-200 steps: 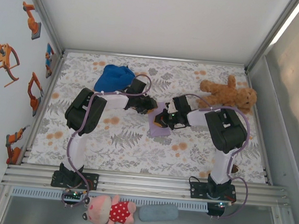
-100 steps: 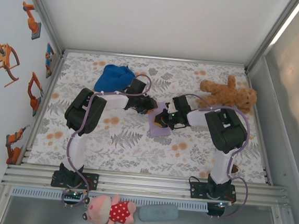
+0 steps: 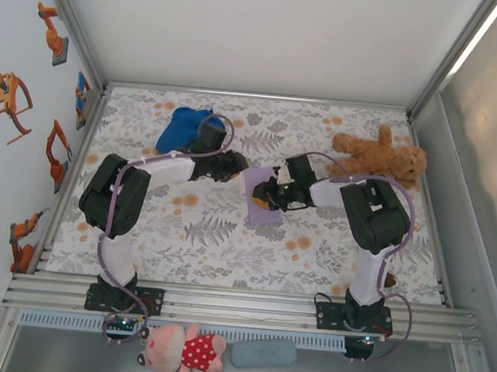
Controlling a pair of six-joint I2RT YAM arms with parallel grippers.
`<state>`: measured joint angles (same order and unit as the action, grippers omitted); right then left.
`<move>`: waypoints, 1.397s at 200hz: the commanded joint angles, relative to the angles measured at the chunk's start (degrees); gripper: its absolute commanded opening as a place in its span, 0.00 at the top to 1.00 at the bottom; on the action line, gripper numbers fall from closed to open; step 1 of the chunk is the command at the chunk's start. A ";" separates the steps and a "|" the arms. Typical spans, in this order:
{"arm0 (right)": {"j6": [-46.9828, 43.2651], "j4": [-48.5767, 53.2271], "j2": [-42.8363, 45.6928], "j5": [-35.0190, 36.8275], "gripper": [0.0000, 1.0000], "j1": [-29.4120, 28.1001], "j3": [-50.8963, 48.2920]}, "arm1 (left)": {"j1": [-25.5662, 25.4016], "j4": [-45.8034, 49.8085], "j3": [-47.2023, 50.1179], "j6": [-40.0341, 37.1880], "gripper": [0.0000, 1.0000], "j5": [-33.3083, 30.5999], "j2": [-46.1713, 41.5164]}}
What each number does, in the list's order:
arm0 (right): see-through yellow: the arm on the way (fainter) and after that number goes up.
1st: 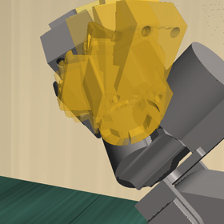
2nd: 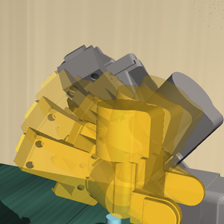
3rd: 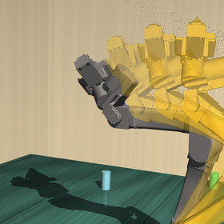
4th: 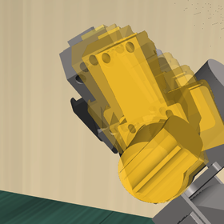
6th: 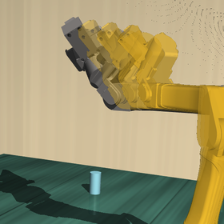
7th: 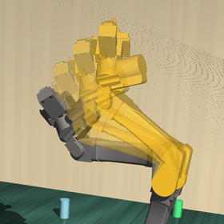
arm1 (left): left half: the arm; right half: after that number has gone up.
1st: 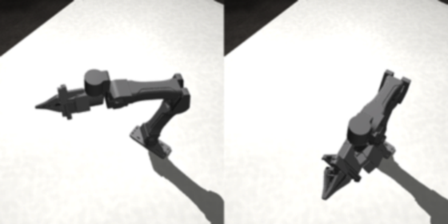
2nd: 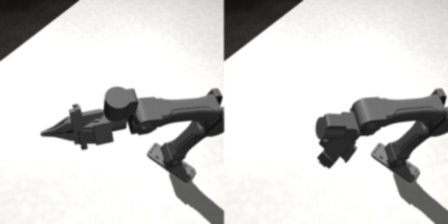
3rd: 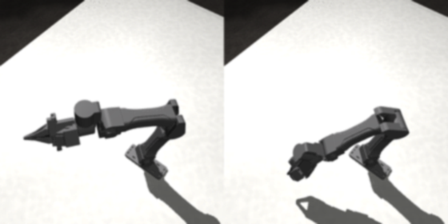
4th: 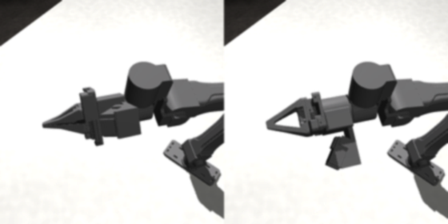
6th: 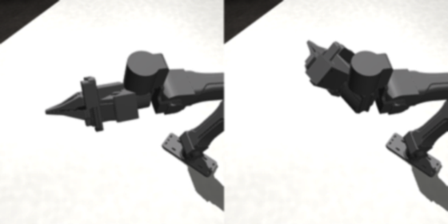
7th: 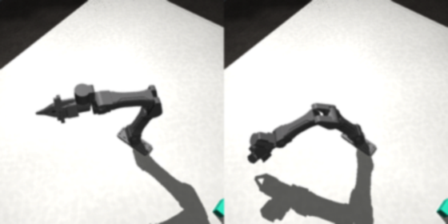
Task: Fold a paper plane with a square sheet of paper (pick it up from the middle)
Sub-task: Fold the triangle a second time at the center of the table.
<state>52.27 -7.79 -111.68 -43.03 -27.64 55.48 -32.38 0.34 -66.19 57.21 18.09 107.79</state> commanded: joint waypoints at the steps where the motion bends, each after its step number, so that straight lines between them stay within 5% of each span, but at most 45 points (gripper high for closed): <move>1: -1.50 5.57 -2.12 3.51 0.70 -0.11 -0.01 | -0.05 -2.36 3.53 1.35 0.64 -1.13 -2.96; 65: -3.73 10.04 -2.32 5.37 0.70 -0.14 1.02 | -2.50 -5.35 8.61 1.33 0.68 -0.66 -5.65; 145: -6.55 16.66 -3.72 8.51 1.00 -0.39 3.10 | -6.68 -6.05 6.89 0.59 0.95 1.91 -0.72; 279: -6.35 15.55 -2.76 7.79 1.00 -0.40 3.04 | -7.13 -1.36 4.34 -0.20 0.99 1.69 5.04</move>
<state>46.46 2.09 -112.77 -39.20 -27.86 59.40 -39.29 -2.72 -61.28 58.19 19.51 111.42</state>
